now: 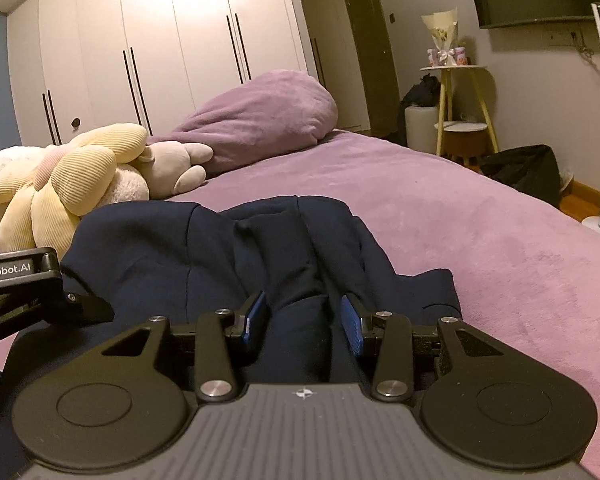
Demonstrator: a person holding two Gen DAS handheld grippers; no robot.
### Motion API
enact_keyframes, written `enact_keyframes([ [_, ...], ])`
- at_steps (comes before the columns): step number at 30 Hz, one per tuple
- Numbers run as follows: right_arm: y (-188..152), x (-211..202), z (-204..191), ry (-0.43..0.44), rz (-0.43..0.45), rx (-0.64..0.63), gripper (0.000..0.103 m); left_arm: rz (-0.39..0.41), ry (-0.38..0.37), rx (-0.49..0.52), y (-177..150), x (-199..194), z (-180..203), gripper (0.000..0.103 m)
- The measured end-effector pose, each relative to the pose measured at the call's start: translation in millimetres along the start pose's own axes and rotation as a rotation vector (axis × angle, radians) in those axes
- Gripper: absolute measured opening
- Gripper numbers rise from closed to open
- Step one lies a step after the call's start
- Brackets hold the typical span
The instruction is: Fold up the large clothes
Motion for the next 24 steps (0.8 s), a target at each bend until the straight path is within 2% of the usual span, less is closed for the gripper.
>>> enact_keyframes([
  [6,-7.0,2.4,-1.3,-0.015,0.019,-0.025,0.04,0.021,-0.014,-0.018,-4.6,5.8,-5.9,0.103],
  [8,-4.5,7.0,-6.6,-0.026,0.007,-0.049,0.04,-0.003,-0.039,-0.046,-0.6,4.0,-10.3,0.103],
  [11,6.2,3.3,-7.8,-0.01,-0.022,-0.039,0.044,-0.089,-0.114,-0.135,11.2,-0.2,-28.5,0.103],
  [14,25.2,-7.8,4.9,0.068,-0.105,0.068,0.053,-0.147,-0.179,-0.17,29.0,-10.8,-51.3,0.103],
  [15,32.7,-13.4,12.2,0.102,-0.133,0.113,0.061,-0.149,-0.201,-0.164,34.4,-14.5,-58.0,0.103],
  [16,40.1,-19.8,20.8,0.13,-0.149,0.157,0.074,-0.147,-0.229,-0.149,40.5,-18.4,-65.7,0.103],
  [17,47.9,-27.5,33.9,0.136,-0.161,0.195,0.079,-0.146,-0.245,-0.136,44.0,-20.6,-70.8,0.103],
  [20,55.1,-35.7,74.0,0.138,-0.218,0.275,0.079,-0.18,-0.297,-0.123,45.1,-17.0,-80.2,0.103],
  [22,45.6,-25.2,97.6,0.154,-0.321,0.365,0.079,-0.219,-0.329,-0.161,39.8,-7.8,-80.5,0.103],
  [24,27.9,-10.1,116.5,0.203,-0.431,0.515,0.079,-0.264,-0.371,-0.224,32.3,2.9,-78.2,0.103],
])
Point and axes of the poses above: each gripper's, at about its wrist camera, not at the fingertips, and x roughly the way its jaws point, z to its right, y to its top, the point moved 4 cm from there along x, roughly the way its jaws point, and after that the axes turned 9 degrees about z, right-handed, at the moved point
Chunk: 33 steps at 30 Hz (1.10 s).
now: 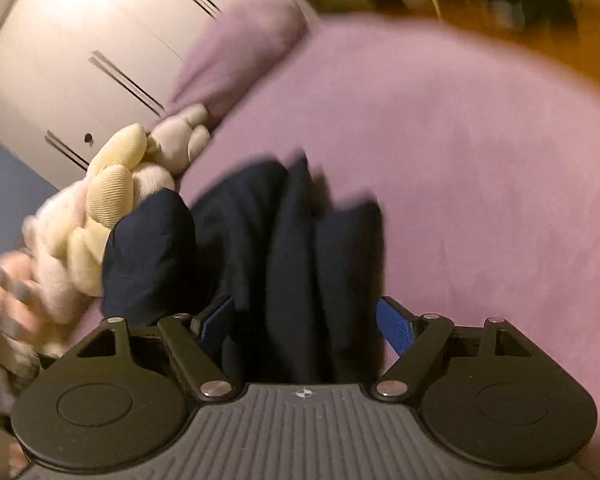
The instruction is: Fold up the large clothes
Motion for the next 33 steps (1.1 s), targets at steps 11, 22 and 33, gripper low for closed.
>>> enact_keyframes([
  [11,-3.7,49.3,-5.9,0.093,-0.089,0.036,0.047,-0.026,-0.034,-0.045,-3.5,22.2,7.1,0.077],
  [22,-21.0,50.4,-85.3,0.072,-0.096,-0.191,0.037,0.053,0.021,0.027,37.8,-47.4,-3.7,0.073],
  [33,-103.0,105.1,-195.1,0.049,-0.183,-0.468,0.044,0.136,0.163,-0.074,49.6,-108.9,-84.3,0.088],
])
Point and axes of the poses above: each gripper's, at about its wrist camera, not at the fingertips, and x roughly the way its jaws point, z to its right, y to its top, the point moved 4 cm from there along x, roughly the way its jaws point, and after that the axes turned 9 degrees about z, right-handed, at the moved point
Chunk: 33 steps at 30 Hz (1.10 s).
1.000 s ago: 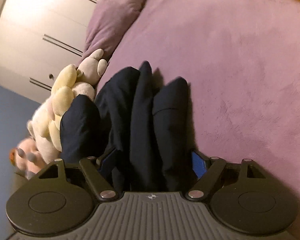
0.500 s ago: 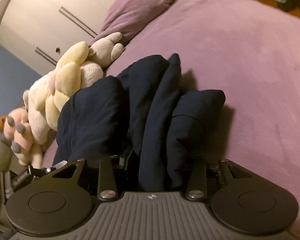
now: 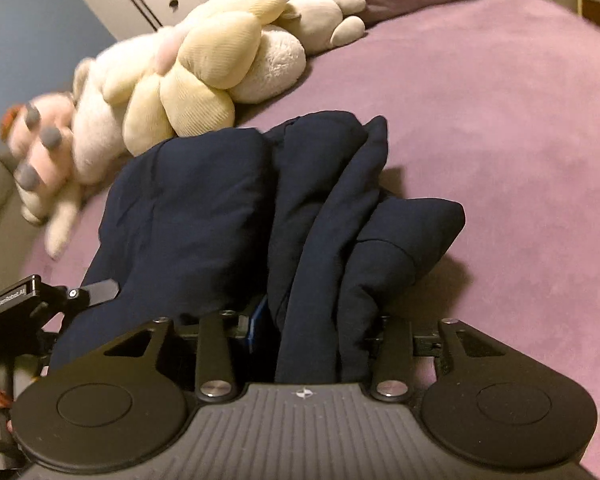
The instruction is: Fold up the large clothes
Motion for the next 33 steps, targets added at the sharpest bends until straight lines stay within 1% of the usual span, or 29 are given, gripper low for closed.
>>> enact_keyframes([
  [1,0.7,-2.4,-3.2,-0.02,-0.004,-0.02,0.047,0.006,0.004,0.014,-0.7,-1.8,3.8,0.088],
  [3,1.9,-8.2,-7.6,-0.068,-0.008,-0.062,0.049,0.019,0.021,0.05,-0.4,-8.4,10.3,0.089],
  [5,2.5,-15.5,-7.4,-0.096,-0.015,-0.061,0.05,0.035,0.04,0.096,1.2,-17.4,14.8,0.089],
  [9,4.6,-30.3,-9.3,-0.167,-0.009,-0.053,0.059,0.125,0.087,0.222,6.0,-41.8,35.8,0.091],
  [10,4.8,-36.6,-11.1,-0.196,0.001,-0.061,0.06,0.154,0.096,0.244,7.1,-47.4,40.8,0.094],
  [11,6.9,-40.2,-14.1,-0.221,0.018,-0.069,0.061,0.18,0.105,0.254,7.7,-51.9,44.8,0.096],
  [12,10.5,-48.8,-18.7,-0.255,0.057,-0.084,0.062,0.204,0.115,0.26,8.1,-56.3,46.5,0.096],
  [13,15.5,-55.4,-25.4,-0.286,0.104,-0.101,0.063,0.233,0.134,0.264,9.2,-57.9,49.7,0.096],
  [14,20.8,-66.4,-34.2,-0.316,0.17,-0.127,0.063,0.256,0.158,0.264,9.5,-57.2,52.1,0.097],
  [15,24.2,-73.9,-42.6,-0.315,0.225,-0.14,0.063,0.273,0.188,0.258,9.6,-53.8,54.6,0.097],
  [16,27.3,-78.0,-52.8,-0.29,0.269,-0.142,0.062,0.286,0.213,0.243,10.7,-47.5,59.8,0.097],
  [17,30.1,-76.9,-66.9,-0.229,0.294,-0.14,0.062,0.293,0.222,0.227,11.0,-43.9,61.5,0.097],
  [18,31.8,-71.4,-79.2,-0.171,0.291,-0.143,0.058,0.305,0.236,0.208,12.1,-37.2,65.2,0.097],
  [19,32.5,-63.7,-91.9,-0.114,0.29,-0.149,0.055,0.329,0.256,0.188,12.5,-32.3,66.6,0.097],
  [20,33.0,-52.2,-106.8,-0.056,0.3,-0.167,0.055,0.358,0.285,0.163,13.8,-26.9,67.7,0.097],
  [21,33.2,-41.1,-118.0,-0.028,0.321,-0.198,0.055,0.385,0.31,0.14,12.5,-22.3,67.9,0.097],
  [22,33.1,-31.8,-124.7,-0.022,0.351,-0.232,0.055,0.416,0.321,0.132,8.9,-15.7,69.6,0.097],
  [23,31.7,-21.5,-129.7,-0.023,0.395,-0.265,0.055,0.432,0.323,0.144,3.5,-11.8,66.7,0.098],
  [24,29.0,-9.2,-130.1,-0.031,0.424,-0.287,0.055,0.433,0.327,0.16,-1.2,-4.5,67.4,0.098],
  [25,26.0,1.9,-127.0,-0.049,0.429,-0.288,0.055,0.422,0.334,0.176,-6.2,6.1,67.2,0.098],
  [27,18.1,26.8,-106.7,-0.146,0.405,-0.248,0.055,0.404,0.342,0.188,-15.7,25.5,63.9,0.101],
  [28,13.5,36.5,-96.0,-0.21,0.402,-0.239,0.057,0.42,0.352,0.227,-21.3,32.5,64.8,0.102],
  [29,5.6,43.4,-77.0,-0.261,0.406,-0.204,0.058,0.43,0.366,0.255,-25.8,36.6,65.2,0.103],
  [30,0.2,46.9,-61.9,-0.264,0.4,-0.148,0.058,0.445,0.37,0.277,-30.4,39.8,65.3,0.103],
  [31,-3.4,48.1,-48.7,-0.235,0.409,-0.092,0.058,0.471,0.359,0.282,-33.9,41.0,62.3,0.103],
  [32,-4.5,48.3,-40.2,-0.216,0.418,-0.064,0.058,0.483,0.356,0.277,-36.0,43.0,59.1,0.103],
  [33,-5.9,50.1,-38.1,-0.214,0.42,-0.064,0.058,0.49,0.358,0.272,-37.7,45.5,54.7,0.103],
])
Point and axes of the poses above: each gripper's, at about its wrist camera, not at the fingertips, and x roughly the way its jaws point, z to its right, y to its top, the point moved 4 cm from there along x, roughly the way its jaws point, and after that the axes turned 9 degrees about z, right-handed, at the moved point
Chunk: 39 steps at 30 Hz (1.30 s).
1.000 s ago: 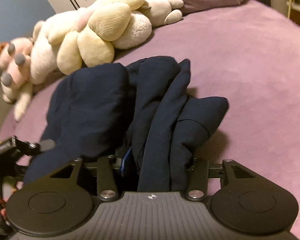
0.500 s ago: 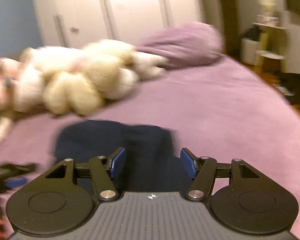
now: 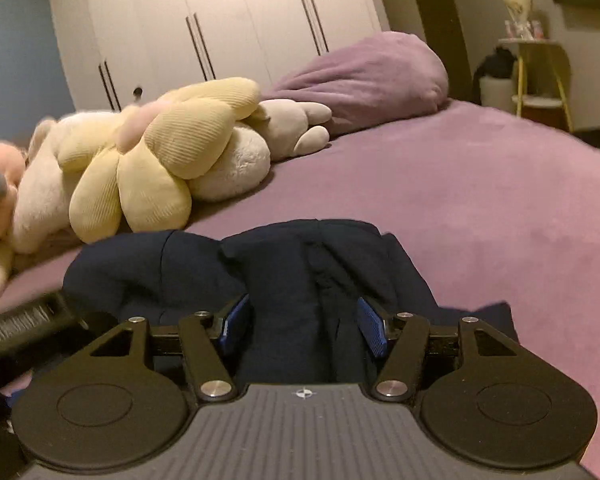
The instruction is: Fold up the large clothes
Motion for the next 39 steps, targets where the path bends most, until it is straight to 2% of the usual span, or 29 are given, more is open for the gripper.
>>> enact_keyframes([
  [4,-12.5,10.3,-9.1,-0.032,-0.003,-0.092,0.059,-0.04,0.014,-0.023,5.3,5.6,-3.0,0.103],
  [7,-7.9,7.9,-15.2,-0.056,-0.018,-0.127,0.06,-0.086,-0.017,-0.094,21.1,-13.4,-12.0,0.103],
  [10,4.1,-9.1,-23.6,-0.084,-0.011,-0.156,0.066,-0.049,-0.043,-0.117,24.5,-50.7,-23.4,0.103],
  [12,7.6,-35.5,-26.9,-0.081,0.035,-0.171,0.072,-0.032,-0.053,-0.11,14.7,-63.3,-27.2,0.103],
  [15,-4.4,-55.2,-25.8,-0.099,0.069,-0.194,0.073,-0.043,-0.067,-0.094,-5.7,-54.6,-30.8,0.103],
  [19,-22.3,-53.3,-12.7,-0.092,0.068,-0.16,0.075,-0.045,-0.043,-0.055,-2.9,-47.8,-26.0,0.103],
  [22,-14.2,-46.5,-12.1,-0.081,-0.005,-0.156,0.078,-0.111,-0.037,-0.03,7.2,-53.9,-24.8,0.103],
  [25,-2.6,-57.1,-11.9,-0.075,-0.08,-0.161,0.083,-0.136,-0.064,0.045,13.1,-83.7,-28.0,0.103],
  [28,4.8,-88.5,-12.2,-0.107,-0.14,-0.192,0.086,-0.18,-0.088,0.122,10.3,-127.6,-37.8,0.103],
  [31,6.1,-125.2,-10.7,-0.143,-0.197,-0.235,0.09,-0.258,-0.103,0.138,-3.3,-166.5,-56.2,0.103],
  [33,1.5,-151.0,-4.5,-0.178,-0.266,-0.241,0.098,-0.314,-0.082,0.15,-12.5,-181.9,-65.9,0.103],
  [35,-7.0,-171.7,1.7,-0.21,-0.342,-0.235,0.098,-0.36,-0.067,0.173,-19.0,-192.8,-71.8,0.103],
  [39,-20.6,-199.3,2.2,-0.204,-0.423,-0.229,0.101,-0.371,-0.065,0.203,-18.9,-207.9,-71.7,0.103],
])
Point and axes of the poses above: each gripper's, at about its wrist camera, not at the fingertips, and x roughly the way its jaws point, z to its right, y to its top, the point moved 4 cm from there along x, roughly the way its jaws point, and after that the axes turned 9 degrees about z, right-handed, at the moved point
